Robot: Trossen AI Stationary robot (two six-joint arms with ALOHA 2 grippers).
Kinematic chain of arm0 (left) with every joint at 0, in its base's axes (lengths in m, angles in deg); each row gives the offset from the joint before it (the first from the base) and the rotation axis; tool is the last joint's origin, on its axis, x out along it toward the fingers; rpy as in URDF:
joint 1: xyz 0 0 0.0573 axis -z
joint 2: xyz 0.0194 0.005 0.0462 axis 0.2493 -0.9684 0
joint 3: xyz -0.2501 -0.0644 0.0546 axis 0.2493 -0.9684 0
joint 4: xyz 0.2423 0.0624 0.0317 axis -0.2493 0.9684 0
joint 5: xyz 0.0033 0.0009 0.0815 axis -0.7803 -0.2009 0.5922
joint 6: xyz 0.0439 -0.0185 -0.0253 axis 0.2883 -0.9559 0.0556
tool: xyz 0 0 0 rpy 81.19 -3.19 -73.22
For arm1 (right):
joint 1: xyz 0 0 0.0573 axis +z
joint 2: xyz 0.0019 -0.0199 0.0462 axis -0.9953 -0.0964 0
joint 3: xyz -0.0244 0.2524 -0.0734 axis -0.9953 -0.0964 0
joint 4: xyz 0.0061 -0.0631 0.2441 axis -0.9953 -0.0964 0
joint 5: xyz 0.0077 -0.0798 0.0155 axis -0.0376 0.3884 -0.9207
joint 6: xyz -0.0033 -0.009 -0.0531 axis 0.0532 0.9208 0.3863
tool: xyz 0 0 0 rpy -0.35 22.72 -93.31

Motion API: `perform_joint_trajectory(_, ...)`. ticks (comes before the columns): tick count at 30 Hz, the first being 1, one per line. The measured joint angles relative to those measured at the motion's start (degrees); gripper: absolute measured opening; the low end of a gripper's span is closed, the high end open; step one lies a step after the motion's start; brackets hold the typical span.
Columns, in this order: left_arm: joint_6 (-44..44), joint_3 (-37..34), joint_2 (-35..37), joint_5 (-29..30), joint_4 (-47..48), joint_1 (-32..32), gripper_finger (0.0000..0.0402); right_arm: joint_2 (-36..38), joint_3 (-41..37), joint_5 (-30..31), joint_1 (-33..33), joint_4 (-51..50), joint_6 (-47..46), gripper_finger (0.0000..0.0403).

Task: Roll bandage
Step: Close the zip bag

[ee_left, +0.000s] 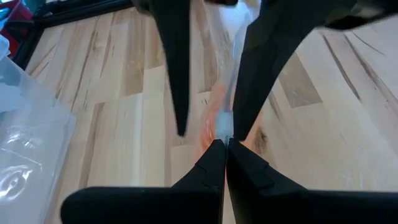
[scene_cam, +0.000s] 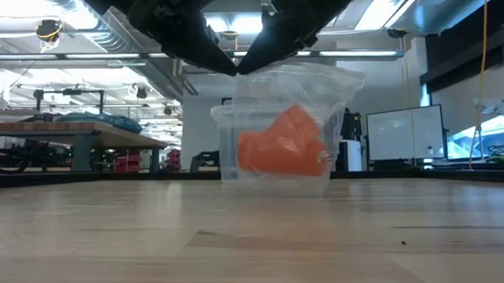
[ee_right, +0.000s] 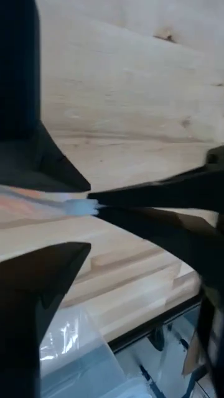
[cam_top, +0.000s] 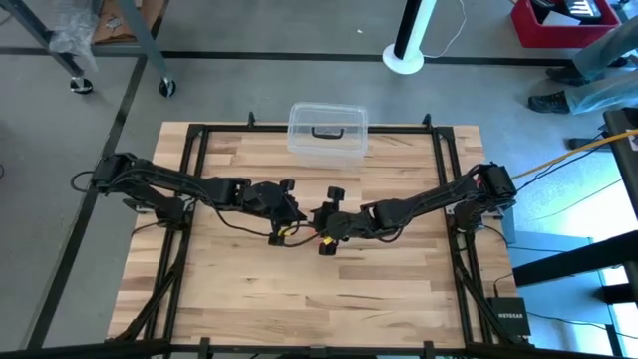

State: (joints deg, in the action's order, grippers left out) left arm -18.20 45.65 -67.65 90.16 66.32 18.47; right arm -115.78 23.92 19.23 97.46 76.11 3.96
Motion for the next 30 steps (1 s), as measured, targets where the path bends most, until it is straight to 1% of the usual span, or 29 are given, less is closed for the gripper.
perform_joint_trajectory(8,0.00,0.00,0.00,0.04,-0.07,-0.02,0.0000,-0.06,-0.02,-0.06,0.11,1.47,2.44,0.0062)
perform_joint_trajectory(13,0.00,0.00,-0.02,0.15,-0.08,-0.05,0.0000,-0.02,-0.02,0.02,0.00,1.12,2.53,0.0030)
perform_joint_trajectory(18,0.02,0.00,-0.02,0.13,0.24,-0.04,0.0000,-0.02,0.00,0.03,0.14,0.87,2.63,0.0026)
perform_joint_trajectory(22,0.03,0.00,-0.02,0.11,0.32,-0.06,0.0000,-0.02,0.09,0.34,0.76,-0.80,2.44,0.0033)
perform_joint_trajectory(30,0.52,0.00,-0.02,-0.26,1.94,-0.04,0.0000,0.29,0.09,1.74,2.50,-4.31,2.37,0.0026)
